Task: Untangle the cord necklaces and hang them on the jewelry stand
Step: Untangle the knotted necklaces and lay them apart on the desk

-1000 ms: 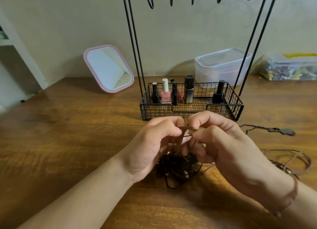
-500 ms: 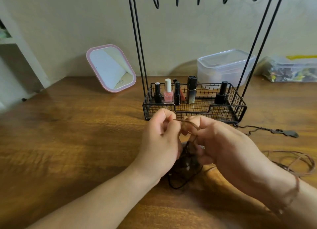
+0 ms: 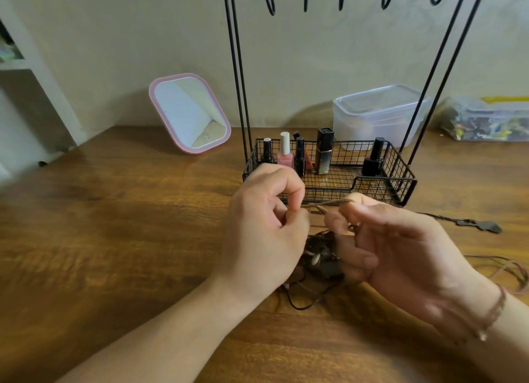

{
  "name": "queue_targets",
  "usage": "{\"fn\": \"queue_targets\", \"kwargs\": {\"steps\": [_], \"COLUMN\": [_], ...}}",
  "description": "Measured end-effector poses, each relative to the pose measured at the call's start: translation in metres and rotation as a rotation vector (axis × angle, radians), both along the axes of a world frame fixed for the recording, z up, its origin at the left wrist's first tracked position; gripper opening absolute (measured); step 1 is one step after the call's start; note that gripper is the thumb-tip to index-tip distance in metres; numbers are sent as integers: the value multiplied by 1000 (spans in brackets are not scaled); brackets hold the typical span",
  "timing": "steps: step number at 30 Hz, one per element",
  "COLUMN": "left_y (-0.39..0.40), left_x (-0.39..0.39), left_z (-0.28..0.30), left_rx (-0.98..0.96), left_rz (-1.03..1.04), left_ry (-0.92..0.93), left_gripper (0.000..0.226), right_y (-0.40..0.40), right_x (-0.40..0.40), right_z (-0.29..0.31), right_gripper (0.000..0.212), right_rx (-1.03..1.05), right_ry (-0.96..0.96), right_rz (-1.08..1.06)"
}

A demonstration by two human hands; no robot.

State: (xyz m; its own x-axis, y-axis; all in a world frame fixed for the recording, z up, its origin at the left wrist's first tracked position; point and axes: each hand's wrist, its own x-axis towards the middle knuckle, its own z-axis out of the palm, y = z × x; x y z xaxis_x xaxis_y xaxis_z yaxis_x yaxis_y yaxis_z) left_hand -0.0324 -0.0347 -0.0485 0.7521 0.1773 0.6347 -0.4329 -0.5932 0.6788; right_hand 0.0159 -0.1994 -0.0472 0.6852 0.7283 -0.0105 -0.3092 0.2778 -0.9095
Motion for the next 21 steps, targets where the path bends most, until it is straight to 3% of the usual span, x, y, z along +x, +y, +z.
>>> {"fn": "queue_targets", "kwargs": {"steps": [7,12,21], "left_y": [6,7,1], "left_x": [1,-1,-2], "left_z": [-7,-12,-6], "left_rx": [164,354,448], "left_rz": [107,172,200], "left_ry": [-23,90,306], "left_gripper": [30,33,24], "right_y": [-2,1,14], "right_x": [-2,-2,-4], "right_z": [11,7,1], "right_gripper": [21,21,19], "right_rx": [-442,-503,-468], "right_ry": [-149,-161,-204], "right_rz": [16,-138,-248]}}
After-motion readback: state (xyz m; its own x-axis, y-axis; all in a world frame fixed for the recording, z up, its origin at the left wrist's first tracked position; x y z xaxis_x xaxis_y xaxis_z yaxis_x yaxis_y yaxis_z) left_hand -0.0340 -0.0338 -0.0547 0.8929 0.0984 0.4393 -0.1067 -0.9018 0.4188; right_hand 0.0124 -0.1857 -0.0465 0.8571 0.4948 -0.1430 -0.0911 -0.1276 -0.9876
